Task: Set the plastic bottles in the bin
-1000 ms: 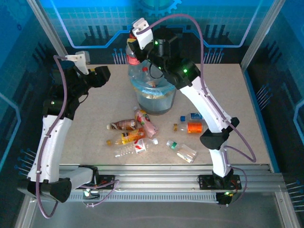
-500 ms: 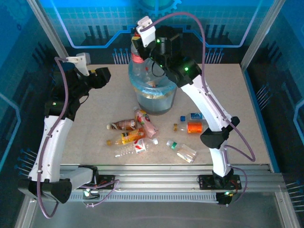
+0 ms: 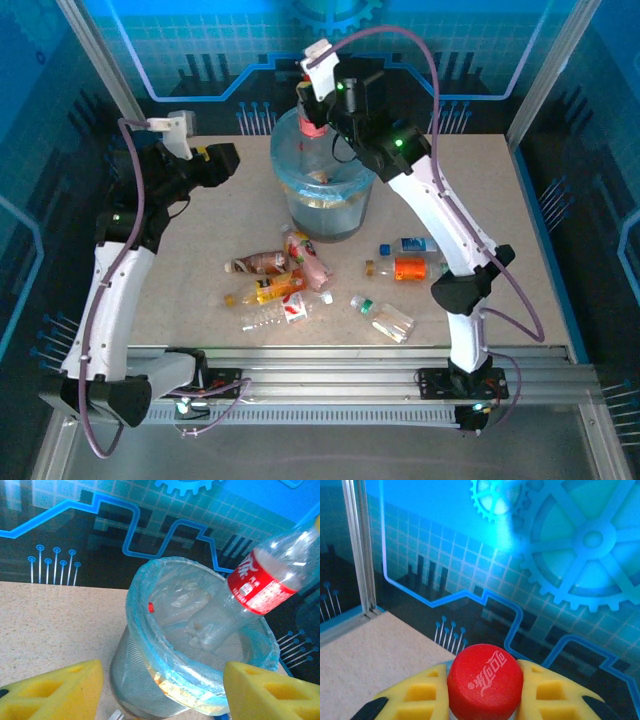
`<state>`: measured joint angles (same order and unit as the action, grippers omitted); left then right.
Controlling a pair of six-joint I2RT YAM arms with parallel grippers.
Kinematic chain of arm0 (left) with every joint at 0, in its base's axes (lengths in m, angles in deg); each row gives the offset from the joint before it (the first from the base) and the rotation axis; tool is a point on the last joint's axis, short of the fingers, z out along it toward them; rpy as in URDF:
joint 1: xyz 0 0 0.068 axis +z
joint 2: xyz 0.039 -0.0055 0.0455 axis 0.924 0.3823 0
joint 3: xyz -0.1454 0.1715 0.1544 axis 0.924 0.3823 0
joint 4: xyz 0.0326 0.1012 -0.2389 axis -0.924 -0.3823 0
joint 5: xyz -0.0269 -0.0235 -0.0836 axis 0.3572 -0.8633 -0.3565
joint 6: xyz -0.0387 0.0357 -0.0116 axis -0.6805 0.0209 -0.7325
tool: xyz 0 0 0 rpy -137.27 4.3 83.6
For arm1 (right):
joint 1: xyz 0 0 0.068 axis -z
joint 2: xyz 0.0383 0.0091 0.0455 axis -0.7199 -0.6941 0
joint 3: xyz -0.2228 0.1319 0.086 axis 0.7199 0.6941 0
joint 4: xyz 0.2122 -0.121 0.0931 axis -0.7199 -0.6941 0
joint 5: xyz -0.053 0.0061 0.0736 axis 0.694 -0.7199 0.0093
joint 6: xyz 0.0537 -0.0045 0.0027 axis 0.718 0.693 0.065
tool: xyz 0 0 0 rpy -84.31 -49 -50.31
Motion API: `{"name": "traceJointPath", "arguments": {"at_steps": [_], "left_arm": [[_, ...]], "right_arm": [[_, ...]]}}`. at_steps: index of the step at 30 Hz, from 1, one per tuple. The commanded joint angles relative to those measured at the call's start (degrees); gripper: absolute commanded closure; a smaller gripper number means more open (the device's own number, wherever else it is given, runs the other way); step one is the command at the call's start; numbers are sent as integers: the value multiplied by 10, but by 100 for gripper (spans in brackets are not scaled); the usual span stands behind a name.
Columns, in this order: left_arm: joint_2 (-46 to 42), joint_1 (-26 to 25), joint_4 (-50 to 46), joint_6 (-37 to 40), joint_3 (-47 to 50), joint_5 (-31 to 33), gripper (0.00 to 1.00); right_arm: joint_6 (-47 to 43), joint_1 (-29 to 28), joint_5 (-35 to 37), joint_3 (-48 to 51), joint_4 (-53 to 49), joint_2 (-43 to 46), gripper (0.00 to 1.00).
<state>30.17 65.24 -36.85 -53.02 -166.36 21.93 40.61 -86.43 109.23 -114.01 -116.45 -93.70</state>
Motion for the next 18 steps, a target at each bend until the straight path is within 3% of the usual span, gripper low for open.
{"name": "traceJointPath", "arguments": {"at_steps": [1, 10, 18], "left_arm": [[9, 6, 12, -9, 1, -41, 34], [27, -14, 9, -16, -2, -61, 35], [46, -41, -4, -9, -9, -62, 35]], "right_arm": [[-6, 19, 27, 58, 14, 37, 100], [13, 51, 31, 224, 50, 75, 100], [53, 82, -2, 261, 51, 46, 91]]}}
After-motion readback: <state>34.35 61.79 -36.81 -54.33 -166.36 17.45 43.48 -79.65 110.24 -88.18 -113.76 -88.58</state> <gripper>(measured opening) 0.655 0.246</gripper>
